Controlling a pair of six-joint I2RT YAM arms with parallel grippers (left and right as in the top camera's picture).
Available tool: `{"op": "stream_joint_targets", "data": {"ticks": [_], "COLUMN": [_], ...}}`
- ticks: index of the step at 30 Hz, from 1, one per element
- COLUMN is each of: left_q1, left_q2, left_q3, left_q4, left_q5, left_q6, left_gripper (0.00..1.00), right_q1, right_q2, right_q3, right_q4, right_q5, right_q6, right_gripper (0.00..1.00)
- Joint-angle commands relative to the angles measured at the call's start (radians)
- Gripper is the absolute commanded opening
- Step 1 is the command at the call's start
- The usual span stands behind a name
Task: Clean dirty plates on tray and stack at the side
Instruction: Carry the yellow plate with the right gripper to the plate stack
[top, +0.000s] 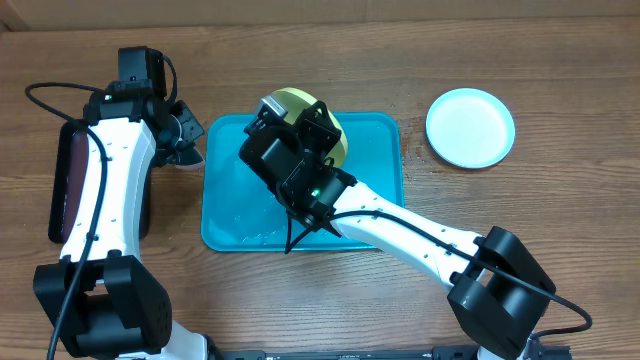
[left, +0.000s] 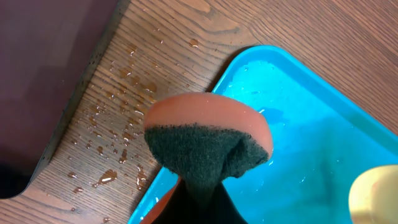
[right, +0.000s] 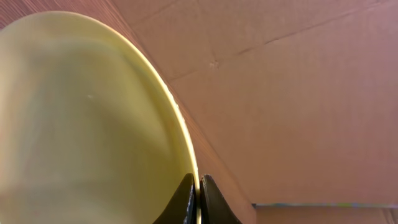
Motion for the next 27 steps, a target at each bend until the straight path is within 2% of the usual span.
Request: {"op": "stream_joint_targets", "data": {"ticks": [1,7,11,15,16,18,24,27], "left_q1": [-0.002,-0.002,-0.002,-0.002,-0.002,-0.002,-0.002,-0.002], "left_q2": [0.01,0.01,0.01,0.01,0.01,0.01,0.01,0.01], "left_q3": [-0.003,-0.003,-0.002,-0.003,-0.002,-0.002,-0.002,-0.002], "left_q4": [0.002,0.003,0.003,0.003,0.003,0.0,0.005,0.005], "left_q5": [-0.002,-0.002,-0.002,0.0,0.003,0.006,0.006,0.006], "left_q6": [-0.012,-0.009,-0.002,0.003,0.009,0.01,0.01,0.009], "left_gripper": [0.04,0.04,0.04,0.04,0.04,0.04,0.04,0.04], "right_q1": [-0.003,-0.003,-0.011,-0.057,-0.082,-0.116,-0.157,-0.16], "right_q2": [-0.029,-0.029,-0.029,-0.026,-0.023,-0.023,-0.049,-0.063], "right_q3": [0.023,0.023,0.022,0.021,0.021,0.021,0.022,0.022], "right_q4": [0.019,0.018,-0.009,-0.128,-0.161,-0.195,-0.208,-0.202], "right_q5": [0.031,0.031,0.011,-0.273,-0.37,-0.418,-0.254,-0.27], "right_q6": [-0.029,-0.011,0.124,0.303,0.312,0.33,0.343,0.367], "right_gripper": [0.04,0.04,0.04,0.04,0.04,0.04,0.04,0.04]}}
